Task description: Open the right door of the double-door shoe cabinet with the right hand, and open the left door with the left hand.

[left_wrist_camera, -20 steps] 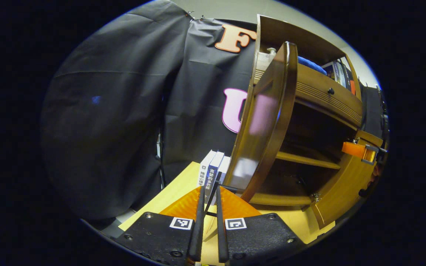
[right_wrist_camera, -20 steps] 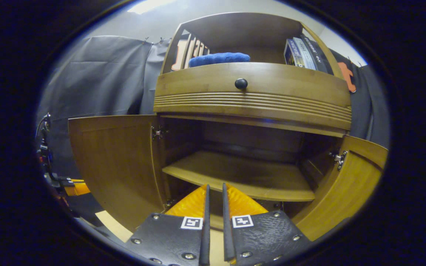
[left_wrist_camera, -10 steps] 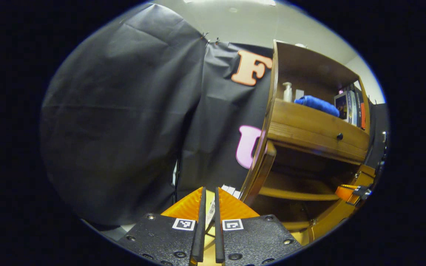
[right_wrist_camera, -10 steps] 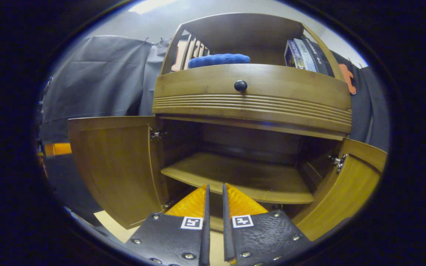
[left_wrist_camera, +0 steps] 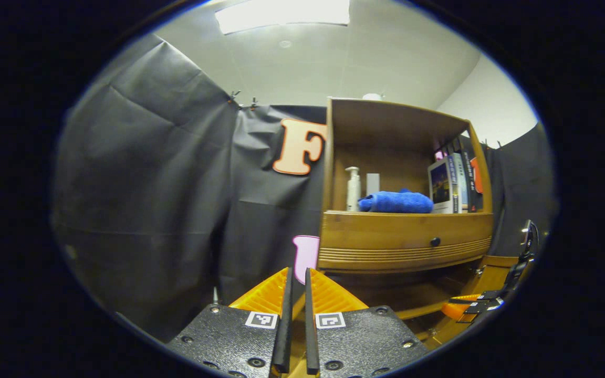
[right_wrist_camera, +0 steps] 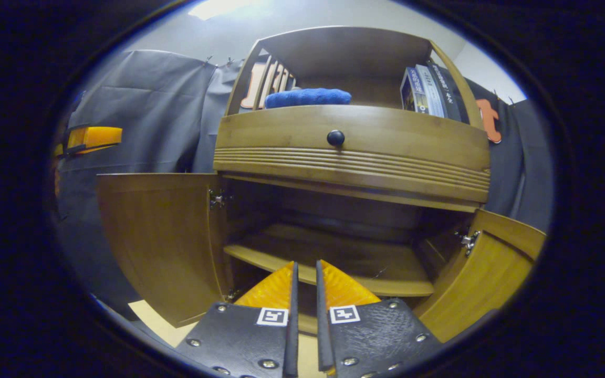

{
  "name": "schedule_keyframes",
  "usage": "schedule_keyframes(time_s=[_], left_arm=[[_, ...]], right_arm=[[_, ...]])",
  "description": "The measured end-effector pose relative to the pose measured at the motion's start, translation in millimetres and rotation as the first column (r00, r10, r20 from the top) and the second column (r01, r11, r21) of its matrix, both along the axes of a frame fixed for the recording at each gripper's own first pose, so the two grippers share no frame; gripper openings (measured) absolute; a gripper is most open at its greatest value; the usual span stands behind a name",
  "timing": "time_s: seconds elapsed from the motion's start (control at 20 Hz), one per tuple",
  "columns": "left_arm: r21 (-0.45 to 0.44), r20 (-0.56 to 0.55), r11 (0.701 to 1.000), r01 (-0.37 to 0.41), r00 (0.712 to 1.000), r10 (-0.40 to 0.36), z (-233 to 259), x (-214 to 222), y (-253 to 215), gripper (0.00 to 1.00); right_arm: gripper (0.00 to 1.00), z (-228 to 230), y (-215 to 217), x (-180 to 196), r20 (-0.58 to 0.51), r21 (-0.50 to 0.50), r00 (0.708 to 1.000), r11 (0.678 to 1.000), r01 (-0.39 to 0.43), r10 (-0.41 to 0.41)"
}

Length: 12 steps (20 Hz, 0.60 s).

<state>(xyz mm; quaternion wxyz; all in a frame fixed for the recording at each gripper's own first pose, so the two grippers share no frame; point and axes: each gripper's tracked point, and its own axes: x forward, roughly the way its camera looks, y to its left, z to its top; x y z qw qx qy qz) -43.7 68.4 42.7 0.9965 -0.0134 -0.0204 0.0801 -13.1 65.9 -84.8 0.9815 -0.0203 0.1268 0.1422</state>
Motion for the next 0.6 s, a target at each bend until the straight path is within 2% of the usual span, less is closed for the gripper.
schedule_keyframes(time_s=[0.15, 0.4, 0.6], left_arm=[[-0.03, -0.028, 0.995, 0.098, 0.995, -0.099, -13.7, 21.4, -39.6, 0.12], [-0.072, -0.066, 0.971, 0.23, 0.97, -0.235, -37.0, 46.3, -93.6, 0.12], [-0.087, -0.097, 0.952, 0.294, 0.948, -0.302, -55.5, 57.9, -127.0, 0.13]], right_arm=[[0.15, 17.3, -12.4, -3.6, 0.037, 0.002, 0.999, 0.999, 0.035, -0.035], [0.15, 32.2, -39.5, -12.1, 0.068, 0.007, 0.992, 0.994, 0.11, -0.11], [0.15, 42.6, -61.1, -21.4, 0.081, 0.012, 0.982, 0.986, 0.168, -0.169]])
